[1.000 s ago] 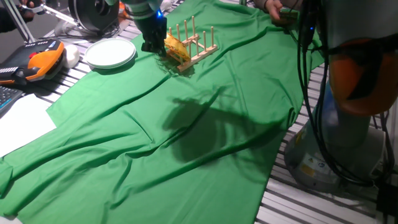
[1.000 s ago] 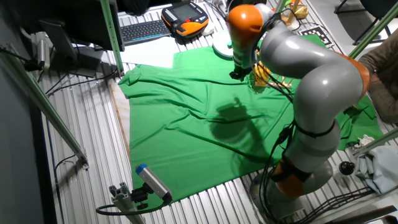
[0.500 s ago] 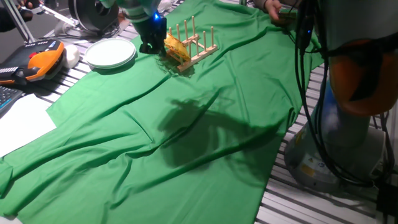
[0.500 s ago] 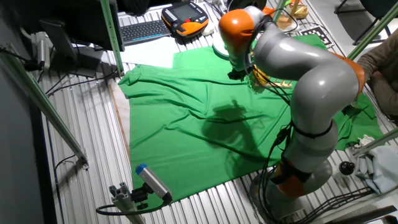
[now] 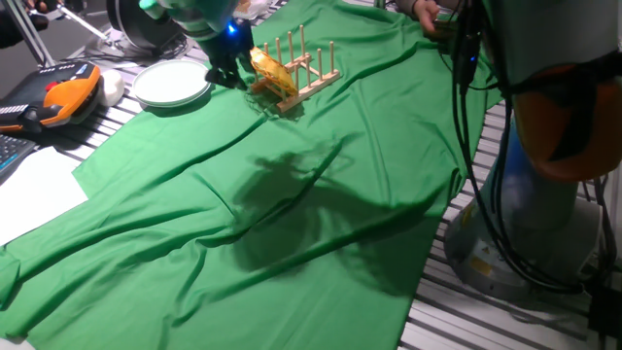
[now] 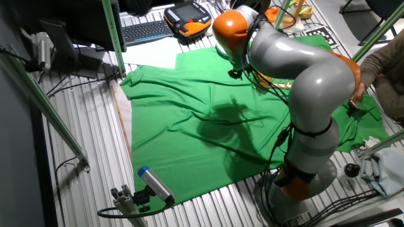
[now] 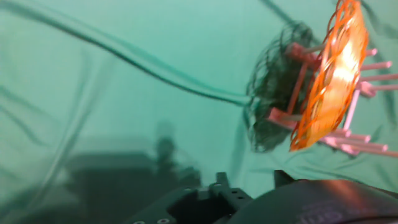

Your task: Take the dish off the dish rack

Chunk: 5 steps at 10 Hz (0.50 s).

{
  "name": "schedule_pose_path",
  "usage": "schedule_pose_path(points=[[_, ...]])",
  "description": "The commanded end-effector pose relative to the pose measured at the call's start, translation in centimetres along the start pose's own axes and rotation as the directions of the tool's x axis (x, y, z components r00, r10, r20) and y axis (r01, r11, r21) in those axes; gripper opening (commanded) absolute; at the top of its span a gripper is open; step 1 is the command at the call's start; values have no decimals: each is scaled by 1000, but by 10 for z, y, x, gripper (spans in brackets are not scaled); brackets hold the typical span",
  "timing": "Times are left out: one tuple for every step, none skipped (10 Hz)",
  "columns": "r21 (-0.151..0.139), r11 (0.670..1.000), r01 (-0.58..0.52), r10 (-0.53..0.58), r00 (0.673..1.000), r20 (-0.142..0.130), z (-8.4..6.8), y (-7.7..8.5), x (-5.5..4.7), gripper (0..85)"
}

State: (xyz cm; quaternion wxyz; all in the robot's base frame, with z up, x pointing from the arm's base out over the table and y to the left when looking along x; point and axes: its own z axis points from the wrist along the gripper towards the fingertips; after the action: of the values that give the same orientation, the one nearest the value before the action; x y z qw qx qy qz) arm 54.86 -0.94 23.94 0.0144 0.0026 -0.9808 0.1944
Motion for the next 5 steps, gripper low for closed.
schedule_pose_path(points=[[1,1000,0,0,1000,-4,1,-3,-7,510],[6,1000,-7,7,1000,-2,4,-6,-12,510],[23,1000,-10,10,1000,2,7,-7,-17,510],[24,1000,-15,15,1000,3,10,-10,-21,510],[27,1000,-15,15,1000,4,13,-14,-26,510]])
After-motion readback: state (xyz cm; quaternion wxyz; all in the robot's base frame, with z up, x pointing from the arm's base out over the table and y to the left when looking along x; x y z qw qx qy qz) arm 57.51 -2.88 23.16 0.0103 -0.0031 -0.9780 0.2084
